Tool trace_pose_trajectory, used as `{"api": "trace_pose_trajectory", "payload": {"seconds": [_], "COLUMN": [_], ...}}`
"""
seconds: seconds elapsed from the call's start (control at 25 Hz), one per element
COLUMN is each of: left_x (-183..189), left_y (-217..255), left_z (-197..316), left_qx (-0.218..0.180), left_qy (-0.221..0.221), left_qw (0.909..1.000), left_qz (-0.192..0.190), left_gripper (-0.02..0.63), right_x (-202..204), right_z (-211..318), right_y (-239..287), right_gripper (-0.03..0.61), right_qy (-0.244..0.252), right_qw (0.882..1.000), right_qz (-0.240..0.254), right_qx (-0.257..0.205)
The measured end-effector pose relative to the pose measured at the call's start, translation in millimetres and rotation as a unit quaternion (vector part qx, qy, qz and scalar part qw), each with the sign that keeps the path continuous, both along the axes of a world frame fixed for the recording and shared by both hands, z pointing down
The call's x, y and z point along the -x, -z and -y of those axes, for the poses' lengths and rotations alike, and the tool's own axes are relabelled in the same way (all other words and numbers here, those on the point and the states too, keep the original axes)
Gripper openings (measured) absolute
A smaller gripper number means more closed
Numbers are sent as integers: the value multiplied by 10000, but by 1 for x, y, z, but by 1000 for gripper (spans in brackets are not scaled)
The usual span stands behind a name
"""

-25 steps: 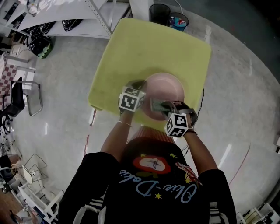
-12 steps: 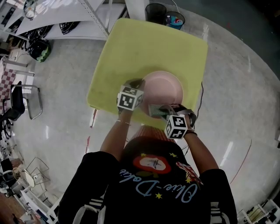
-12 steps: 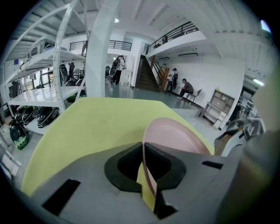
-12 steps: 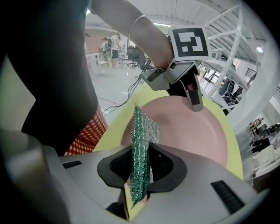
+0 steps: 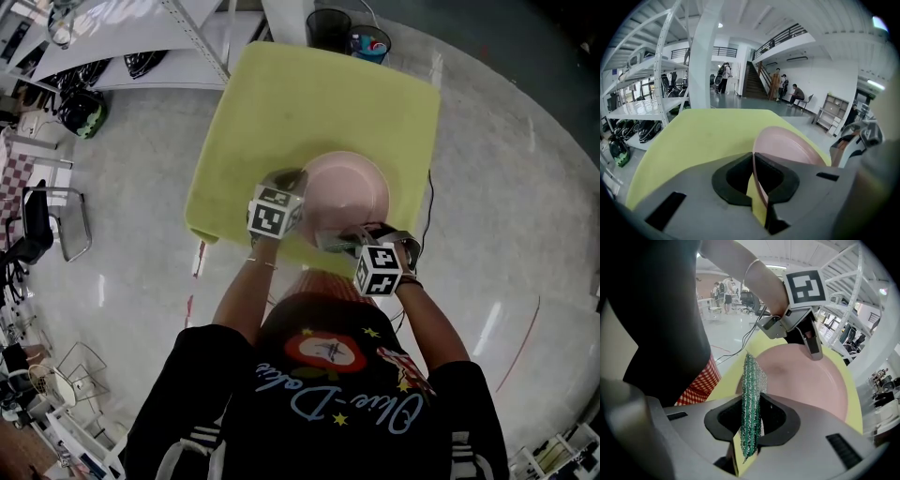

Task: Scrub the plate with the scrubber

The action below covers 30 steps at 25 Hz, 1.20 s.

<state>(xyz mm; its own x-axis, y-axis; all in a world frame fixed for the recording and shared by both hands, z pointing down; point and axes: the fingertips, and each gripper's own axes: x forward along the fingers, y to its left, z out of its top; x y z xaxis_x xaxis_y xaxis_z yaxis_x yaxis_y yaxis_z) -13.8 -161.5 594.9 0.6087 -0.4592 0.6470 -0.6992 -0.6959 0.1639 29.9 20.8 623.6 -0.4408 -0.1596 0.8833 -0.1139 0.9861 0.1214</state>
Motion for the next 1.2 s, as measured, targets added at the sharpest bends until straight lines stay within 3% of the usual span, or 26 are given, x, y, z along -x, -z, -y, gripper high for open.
{"api": "trace_pose_trajectory", "payload": {"seconds": [0.28, 0.64, 1.2], "left_x": [-2, -7, -11], "left_y": [2, 4, 4], "left_z": [-1, 1, 8], "left_qx": [2, -16, -42], "left_qy": [13, -34, -102], "left_qw": [10000, 10000, 9999], "left_qz": [-2, 14, 73], "left_gripper": [9, 9, 9], "right_x": [-18, -43, -48], "right_z": [48, 124, 146], "right_y": [35, 49, 21], "right_gripper": [63, 63, 63], "right_qy": [-269, -347, -68], "right_qw": [9963, 9857, 9885], "right_qz": [222, -84, -197], "right_qx": [-790, -1648, -1498]}}
